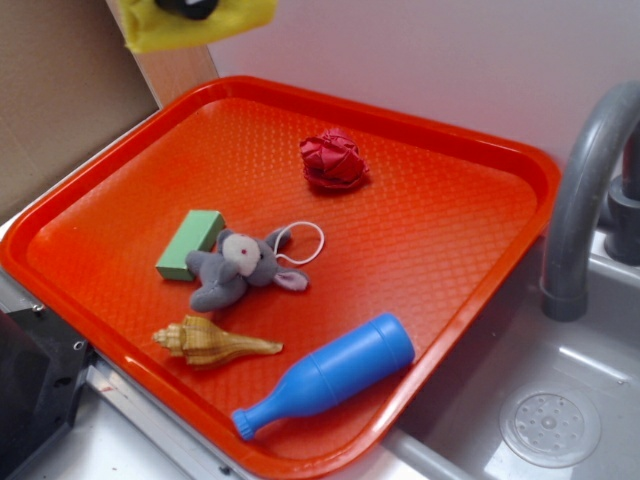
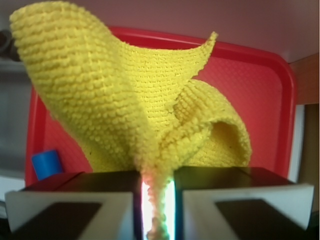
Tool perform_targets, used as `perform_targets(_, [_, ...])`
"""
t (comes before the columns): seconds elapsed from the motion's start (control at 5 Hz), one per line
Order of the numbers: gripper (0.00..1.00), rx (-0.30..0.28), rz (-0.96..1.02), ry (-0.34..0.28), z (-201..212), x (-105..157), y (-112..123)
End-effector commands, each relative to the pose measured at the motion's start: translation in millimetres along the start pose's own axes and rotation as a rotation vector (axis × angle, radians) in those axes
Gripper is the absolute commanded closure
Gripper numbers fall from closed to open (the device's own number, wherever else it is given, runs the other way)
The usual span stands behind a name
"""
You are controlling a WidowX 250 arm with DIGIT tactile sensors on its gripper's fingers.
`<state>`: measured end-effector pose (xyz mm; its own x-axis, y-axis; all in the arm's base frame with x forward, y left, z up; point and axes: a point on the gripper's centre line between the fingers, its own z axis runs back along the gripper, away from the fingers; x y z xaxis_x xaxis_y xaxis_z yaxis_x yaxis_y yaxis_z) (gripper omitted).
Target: Grab the yellow cloth.
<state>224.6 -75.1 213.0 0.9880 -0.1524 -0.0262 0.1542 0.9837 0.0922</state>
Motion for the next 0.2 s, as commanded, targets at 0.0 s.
perform_targets(0.0, [1.0, -0.011, 0.087, -0.194, 17.2, -10.6, 0.3])
